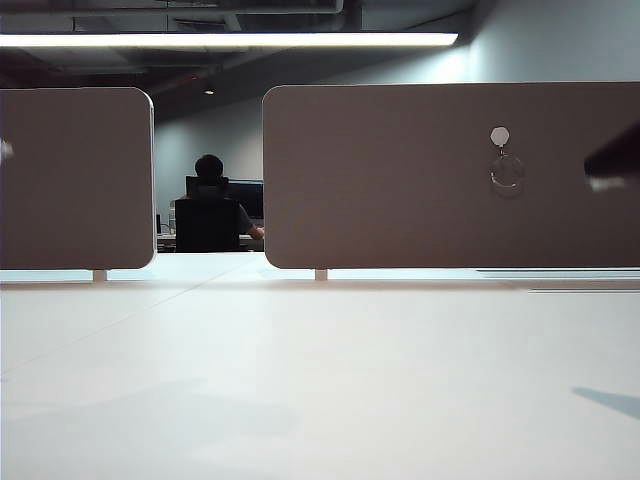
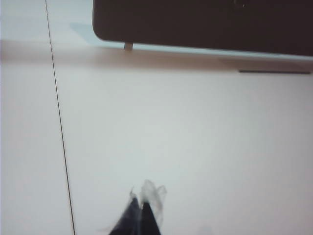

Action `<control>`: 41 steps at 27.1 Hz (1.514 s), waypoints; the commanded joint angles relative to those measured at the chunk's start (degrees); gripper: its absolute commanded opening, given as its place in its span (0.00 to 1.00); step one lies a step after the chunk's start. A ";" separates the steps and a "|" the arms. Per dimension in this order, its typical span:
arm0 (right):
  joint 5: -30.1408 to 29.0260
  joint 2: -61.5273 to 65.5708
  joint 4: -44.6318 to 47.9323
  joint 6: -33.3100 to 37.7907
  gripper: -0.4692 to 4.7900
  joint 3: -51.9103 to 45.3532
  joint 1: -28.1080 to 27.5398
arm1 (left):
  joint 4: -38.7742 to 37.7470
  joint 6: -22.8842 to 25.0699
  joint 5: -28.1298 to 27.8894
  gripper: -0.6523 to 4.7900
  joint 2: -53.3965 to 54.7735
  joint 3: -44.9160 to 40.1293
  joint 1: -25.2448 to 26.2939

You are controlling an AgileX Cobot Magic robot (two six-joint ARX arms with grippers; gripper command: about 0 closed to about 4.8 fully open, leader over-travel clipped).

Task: Hang the earring on the hook.

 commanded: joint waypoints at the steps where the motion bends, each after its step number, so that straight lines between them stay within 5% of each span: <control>1: -1.77 -0.15 1.36 0.46 0.07 -1.51 -0.02 | 1.27 -1.20 0.39 0.11 0.00 -1.51 0.00; 28: -2.56 -0.79 0.24 1.20 0.08 -5.01 -0.04 | 0.85 -0.94 0.11 0.11 -0.02 -5.68 0.00; 32: -3.39 -8.66 -0.63 1.03 0.08 -5.01 -3.67 | 1.16 -0.94 2.12 0.11 -0.66 -5.64 6.45; 37: -3.69 -13.31 3.89 0.85 0.08 -4.96 -15.37 | 1.18 -0.94 1.79 0.11 -2.36 -5.66 19.82; 41: -3.74 -13.31 3.85 0.85 0.08 -4.96 -22.40 | 1.16 -0.94 1.05 0.11 -2.36 -5.66 23.41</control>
